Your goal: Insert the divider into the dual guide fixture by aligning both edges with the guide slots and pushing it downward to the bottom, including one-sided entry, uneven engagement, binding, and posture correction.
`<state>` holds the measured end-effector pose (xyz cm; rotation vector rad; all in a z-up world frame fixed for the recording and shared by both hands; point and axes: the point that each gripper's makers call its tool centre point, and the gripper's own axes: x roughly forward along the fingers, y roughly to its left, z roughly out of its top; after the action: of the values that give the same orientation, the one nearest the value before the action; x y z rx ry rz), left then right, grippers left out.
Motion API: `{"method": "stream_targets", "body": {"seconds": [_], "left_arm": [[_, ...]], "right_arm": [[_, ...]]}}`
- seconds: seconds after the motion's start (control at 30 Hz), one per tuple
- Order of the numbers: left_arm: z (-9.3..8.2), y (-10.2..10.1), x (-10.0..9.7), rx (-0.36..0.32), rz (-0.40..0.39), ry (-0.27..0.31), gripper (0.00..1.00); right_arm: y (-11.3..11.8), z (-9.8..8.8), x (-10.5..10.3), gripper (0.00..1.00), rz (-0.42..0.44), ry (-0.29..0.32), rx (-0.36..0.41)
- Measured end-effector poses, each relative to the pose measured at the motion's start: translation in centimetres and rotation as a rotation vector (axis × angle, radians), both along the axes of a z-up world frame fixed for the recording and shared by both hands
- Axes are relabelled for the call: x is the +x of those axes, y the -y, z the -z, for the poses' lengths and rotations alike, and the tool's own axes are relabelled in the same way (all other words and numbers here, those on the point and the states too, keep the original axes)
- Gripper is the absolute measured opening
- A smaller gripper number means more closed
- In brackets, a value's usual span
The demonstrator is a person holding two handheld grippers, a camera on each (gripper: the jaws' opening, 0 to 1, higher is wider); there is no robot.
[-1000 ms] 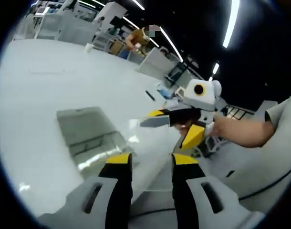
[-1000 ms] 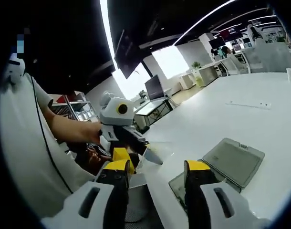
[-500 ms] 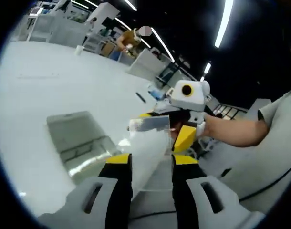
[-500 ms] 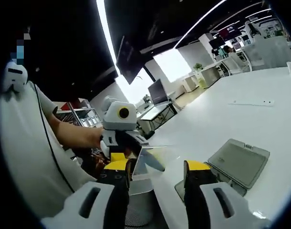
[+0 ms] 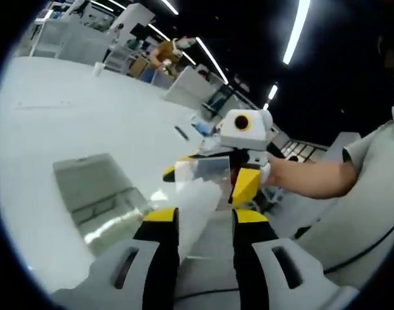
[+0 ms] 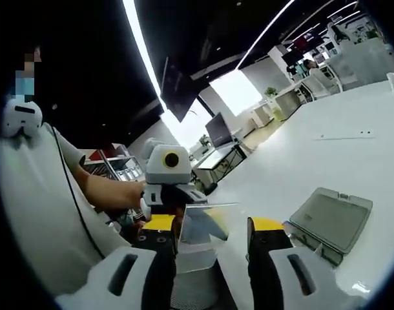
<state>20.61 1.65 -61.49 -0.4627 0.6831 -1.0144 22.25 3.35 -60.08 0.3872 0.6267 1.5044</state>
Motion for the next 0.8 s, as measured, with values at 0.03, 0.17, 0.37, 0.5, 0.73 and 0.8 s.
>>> {"method": "stream_targets", "body": {"seconds": [0.03,0.17,0.37,0.5,0.73,0.8], "left_arm": [[-0.01,0.04,-0.01,-0.002,0.002,0.000,0.29],[-0.14,0.31,-0.11,-0.016,0.010,-0.005,0.29],[-0.28,0.57,-0.14,-0.033,0.018,-0.008,0.29],[-0.31,0.66,-0.22,-0.041,0.020,-0.010,0.29],[-0.42,0.73,-0.29,-0.052,0.018,-0.015,0.29],[-0.46,0.72,-0.29,-0.057,0.017,-0.016,0.29]], "right_arm": [[0.00,-0.07,-0.05,0.40,-0.002,-0.001,0.004],[-0.08,-0.18,-0.27,0.39,-0.011,-0.010,0.015],[-0.08,-0.57,-0.23,0.35,-0.007,-0.022,0.039],[-0.01,-0.65,-0.31,0.33,-0.012,-0.035,0.045],[-0.01,-0.69,-0.31,0.33,-0.010,-0.041,0.049],[-0.03,-0.80,-0.33,0.33,-0.010,-0.042,0.054]]}}
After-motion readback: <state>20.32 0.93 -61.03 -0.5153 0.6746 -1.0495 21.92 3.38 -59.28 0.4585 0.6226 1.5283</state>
